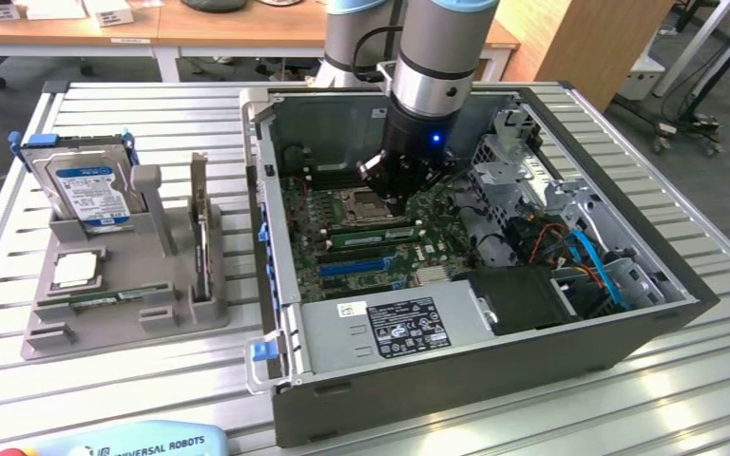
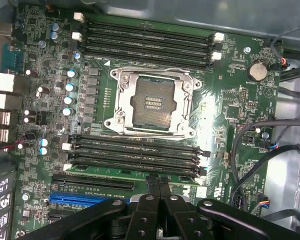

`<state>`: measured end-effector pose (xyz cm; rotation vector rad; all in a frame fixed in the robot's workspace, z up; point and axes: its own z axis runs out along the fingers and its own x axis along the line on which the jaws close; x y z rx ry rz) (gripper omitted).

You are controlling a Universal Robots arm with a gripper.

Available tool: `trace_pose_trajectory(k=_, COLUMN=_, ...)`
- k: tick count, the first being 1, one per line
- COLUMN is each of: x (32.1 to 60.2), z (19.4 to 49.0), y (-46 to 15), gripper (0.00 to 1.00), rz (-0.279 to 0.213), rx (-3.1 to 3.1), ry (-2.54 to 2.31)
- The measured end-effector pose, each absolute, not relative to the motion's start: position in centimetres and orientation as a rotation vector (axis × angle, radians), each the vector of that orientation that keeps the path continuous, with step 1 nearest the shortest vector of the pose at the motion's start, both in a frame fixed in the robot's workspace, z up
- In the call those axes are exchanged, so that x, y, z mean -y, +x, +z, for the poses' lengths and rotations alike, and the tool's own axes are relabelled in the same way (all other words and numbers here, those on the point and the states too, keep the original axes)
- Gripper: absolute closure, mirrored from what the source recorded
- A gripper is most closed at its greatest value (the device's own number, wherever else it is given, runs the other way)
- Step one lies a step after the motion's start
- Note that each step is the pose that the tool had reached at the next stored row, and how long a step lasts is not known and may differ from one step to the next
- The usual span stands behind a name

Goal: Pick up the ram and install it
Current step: 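Press down the ram until it locks into place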

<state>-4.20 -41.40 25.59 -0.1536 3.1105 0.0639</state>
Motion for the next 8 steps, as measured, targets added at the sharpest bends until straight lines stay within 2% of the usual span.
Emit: trace_pose_trajectory(k=8, x=41.39, z=25.76, y=-4.2, gripper=0.9, rz=0.065, rx=-3.169, ry=-0.149)
